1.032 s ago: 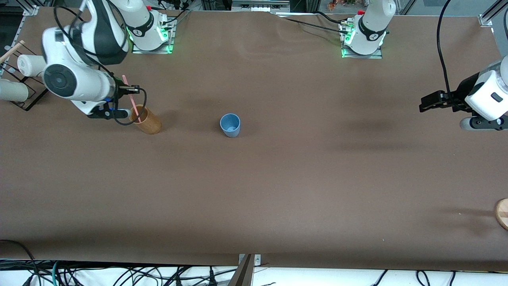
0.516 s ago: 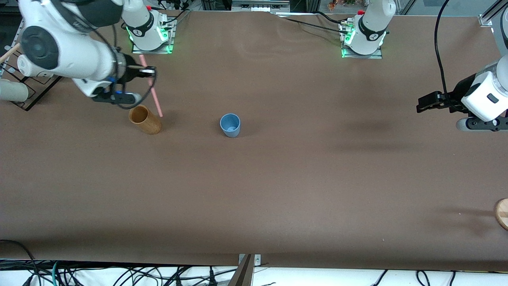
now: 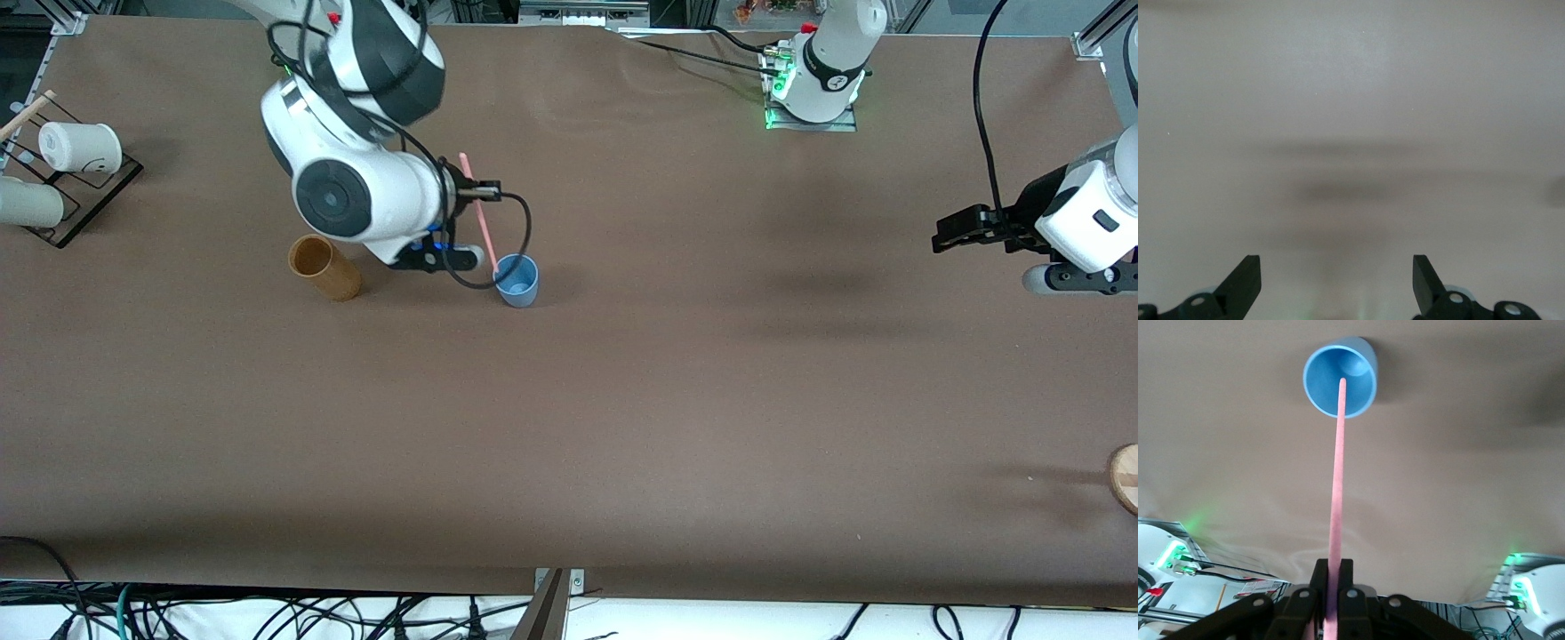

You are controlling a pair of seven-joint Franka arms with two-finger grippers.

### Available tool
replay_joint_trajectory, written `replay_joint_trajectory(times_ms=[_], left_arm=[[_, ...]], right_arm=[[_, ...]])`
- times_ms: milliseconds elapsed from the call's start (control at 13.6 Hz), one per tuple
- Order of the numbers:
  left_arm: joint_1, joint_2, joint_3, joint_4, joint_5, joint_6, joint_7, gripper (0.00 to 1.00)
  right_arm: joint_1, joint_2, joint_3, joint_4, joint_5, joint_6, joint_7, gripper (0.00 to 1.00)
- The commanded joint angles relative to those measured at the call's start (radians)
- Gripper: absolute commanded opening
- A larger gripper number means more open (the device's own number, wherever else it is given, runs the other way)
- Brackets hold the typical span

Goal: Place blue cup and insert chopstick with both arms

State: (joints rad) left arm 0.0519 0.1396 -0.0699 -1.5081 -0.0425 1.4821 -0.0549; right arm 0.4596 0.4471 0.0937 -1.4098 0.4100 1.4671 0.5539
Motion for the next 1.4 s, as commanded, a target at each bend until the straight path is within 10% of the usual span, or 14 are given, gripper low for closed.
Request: replay_joint_trajectory(times_ms=[0,516,664,959,1327], left_arm=[[0.005,-0.006,-0.001,-0.006,-0.020,0.009,0.021,1.00],[0.008,-0.005,-0.001,-0.007,-0.027,0.009,0.021,1.00],[0.008,-0.005,-0.001,-0.006,-0.027,0.009,0.021,1.00],[0.009,-0.005,-0.001,-0.007,-0.027,0.009,0.021,1.00],[0.009,-0.005,-0.001,-0.007,-0.027,0.009,0.021,1.00]], right_arm=[[0.023,0.077,-0.006,0.060,0.039,-0.004,0.014,0.00],[0.050,0.139,-0.009,0.057,-0.046,0.021,0.017,0.09],[0.050,0.139,-0.009,0.058,-0.045,0.026,0.031,1.00],[0.044,0.110,-0.023,0.080,-0.048,0.026,0.031,1.00],[0.040,0.033,-0.123,0.147,-0.307,0.026,0.018,1.00]])
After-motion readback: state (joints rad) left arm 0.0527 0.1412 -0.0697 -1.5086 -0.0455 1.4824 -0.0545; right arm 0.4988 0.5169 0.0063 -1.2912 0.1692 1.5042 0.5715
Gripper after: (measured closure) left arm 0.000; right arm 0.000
